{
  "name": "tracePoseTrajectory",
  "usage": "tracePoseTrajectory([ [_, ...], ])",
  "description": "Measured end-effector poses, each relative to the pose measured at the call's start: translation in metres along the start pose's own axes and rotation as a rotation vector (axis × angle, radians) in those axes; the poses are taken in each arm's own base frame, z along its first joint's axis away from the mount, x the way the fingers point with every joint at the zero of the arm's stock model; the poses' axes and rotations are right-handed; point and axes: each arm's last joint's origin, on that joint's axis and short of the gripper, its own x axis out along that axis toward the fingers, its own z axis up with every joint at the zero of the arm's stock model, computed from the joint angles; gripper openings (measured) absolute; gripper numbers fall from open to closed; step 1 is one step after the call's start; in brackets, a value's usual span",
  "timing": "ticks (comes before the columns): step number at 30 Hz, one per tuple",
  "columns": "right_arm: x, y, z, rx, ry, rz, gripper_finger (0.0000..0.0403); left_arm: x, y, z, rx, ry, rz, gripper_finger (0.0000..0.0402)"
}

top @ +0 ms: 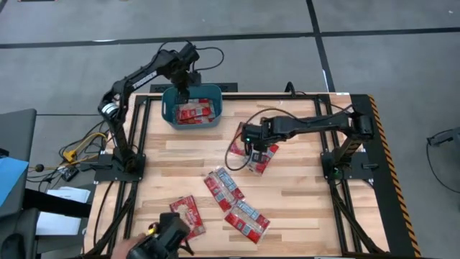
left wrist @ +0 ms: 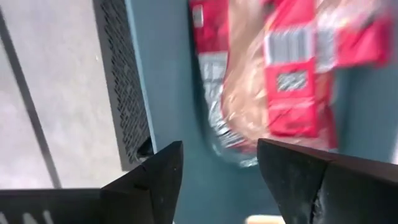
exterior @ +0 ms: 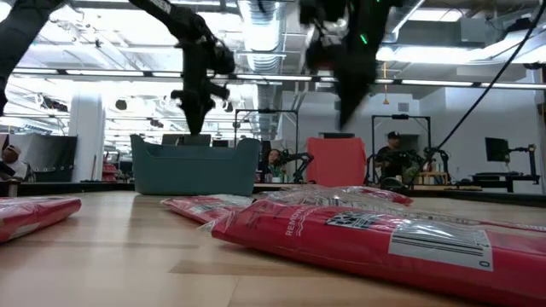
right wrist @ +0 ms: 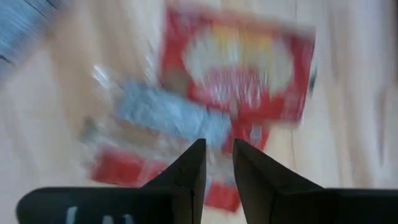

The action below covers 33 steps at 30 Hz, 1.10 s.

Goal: Sort popcorn bags into baskets
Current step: Put the red popcorn bag into the blue bin

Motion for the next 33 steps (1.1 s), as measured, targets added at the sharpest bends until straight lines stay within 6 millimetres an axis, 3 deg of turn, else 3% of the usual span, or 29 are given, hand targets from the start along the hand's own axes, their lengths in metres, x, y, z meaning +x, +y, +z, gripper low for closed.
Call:
tracePoseTrajectory([
  [6, 0.059, 0.000, -0.031, 0.108, -0.037, -0.012, 0.0107, -0.053, -0.020, -0.002, -0.192, -0.237, -0.103, 0.0193],
  [10, 0.072, -0.007, -0.031, 0.164, -0.135, -0.034, 0.0107, -0.077, -0.041, 0.003, -0.294, -0.458, -0.407, 0.0192],
  [13, 0.073, -0.016, -0.029, 0.225, -0.168, -0.094, 0.0107, -0.082, -0.060, 0.011, -0.221, -0.605, -0.665, 0.0192],
  [17, 0.076, -0.024, -0.033, 0.270, -0.145, -0.139, 0.0107, -0.061, -0.093, 0.021, -0.152, -0.652, -0.911, 0.0192],
  [22, 0.085, -0.023, -0.043, 0.274, -0.131, -0.138, 0.0107, -0.003, -0.156, 0.020, -0.156, -0.509, -1.057, 0.0192],
  [26, 0.087, -0.022, -0.046, 0.275, -0.124, -0.138, 0.0107, 0.037, -0.212, 0.008, -0.203, -0.370, -1.157, 0.0192],
  [29, 0.087, -0.022, -0.045, 0.278, -0.141, -0.135, 0.0107, 0.052, -0.248, -0.002, -0.237, -0.271, -1.201, 0.0192],
  [33, 0.086, -0.022, -0.037, 0.280, -0.216, -0.126, 0.0107, 0.058, -0.282, -0.009, -0.244, -0.217, -1.193, 0.0192],
])
